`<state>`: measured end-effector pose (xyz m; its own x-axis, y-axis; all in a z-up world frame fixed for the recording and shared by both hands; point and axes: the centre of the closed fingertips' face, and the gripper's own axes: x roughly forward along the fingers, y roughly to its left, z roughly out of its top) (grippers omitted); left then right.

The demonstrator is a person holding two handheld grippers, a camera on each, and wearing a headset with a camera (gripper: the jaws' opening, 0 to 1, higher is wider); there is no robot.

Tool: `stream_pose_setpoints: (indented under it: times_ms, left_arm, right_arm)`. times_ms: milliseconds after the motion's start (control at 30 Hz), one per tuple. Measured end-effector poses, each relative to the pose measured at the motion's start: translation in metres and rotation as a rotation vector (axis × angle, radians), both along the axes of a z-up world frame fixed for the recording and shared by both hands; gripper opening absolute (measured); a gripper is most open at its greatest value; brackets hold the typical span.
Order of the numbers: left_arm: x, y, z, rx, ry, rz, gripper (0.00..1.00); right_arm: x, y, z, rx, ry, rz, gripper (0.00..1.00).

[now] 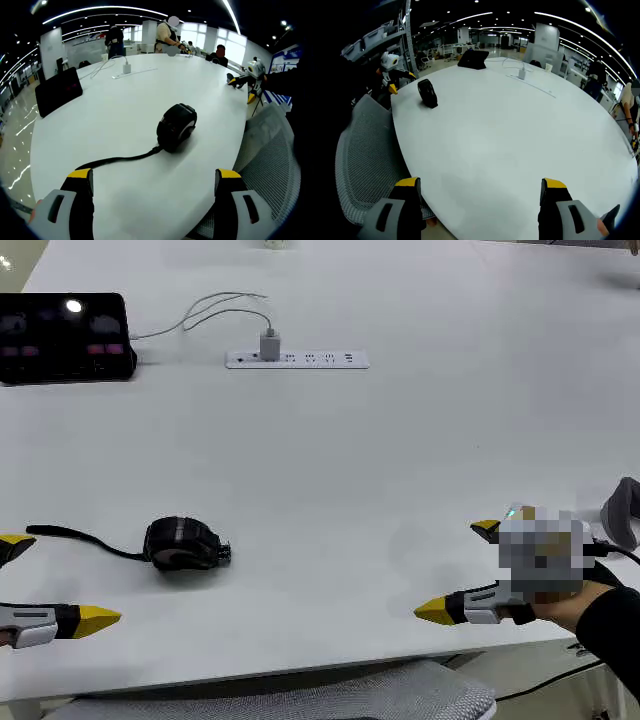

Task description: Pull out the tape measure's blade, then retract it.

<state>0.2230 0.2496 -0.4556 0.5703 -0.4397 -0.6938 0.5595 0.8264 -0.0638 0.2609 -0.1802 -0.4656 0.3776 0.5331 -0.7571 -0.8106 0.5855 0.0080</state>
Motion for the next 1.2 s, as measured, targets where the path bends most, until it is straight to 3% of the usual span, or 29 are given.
stream_pose_setpoints:
  times_ms: [667,767,967,1033,1133,1200]
  left_arm:
    - [-0.002,-0.006,0.000,0.002,-0.010,-0.023,0.99]
    - [-0.007,-0.009,-0.007,0.000,0.026,-0.043,0.98]
    - [-0.012,-0.015,-0.016,0.041,0.054,-0.104,0.96]
    - [-0.011,-0.014,-0.018,0.066,0.060,-0.120,0.93]
    - [-0.002,-0.014,-0.018,0.097,0.030,-0.133,0.98]
    - [0.000,-0.015,-0.019,0.115,0.036,-0.150,0.97]
  right_arm:
    - [-0.004,0.004,-0.002,0.015,0.012,0.013,0.99]
    - [-0.010,0.006,-0.010,0.011,0.039,0.037,0.99]
    - [-0.014,0.014,-0.015,0.018,0.043,0.070,0.99]
    - [-0.016,0.023,-0.013,0.054,0.048,0.102,0.97]
    - [-0.015,0.029,-0.016,0.036,0.041,0.110,0.99]
    - [-0.015,0.034,-0.018,0.031,0.055,0.117,0.99]
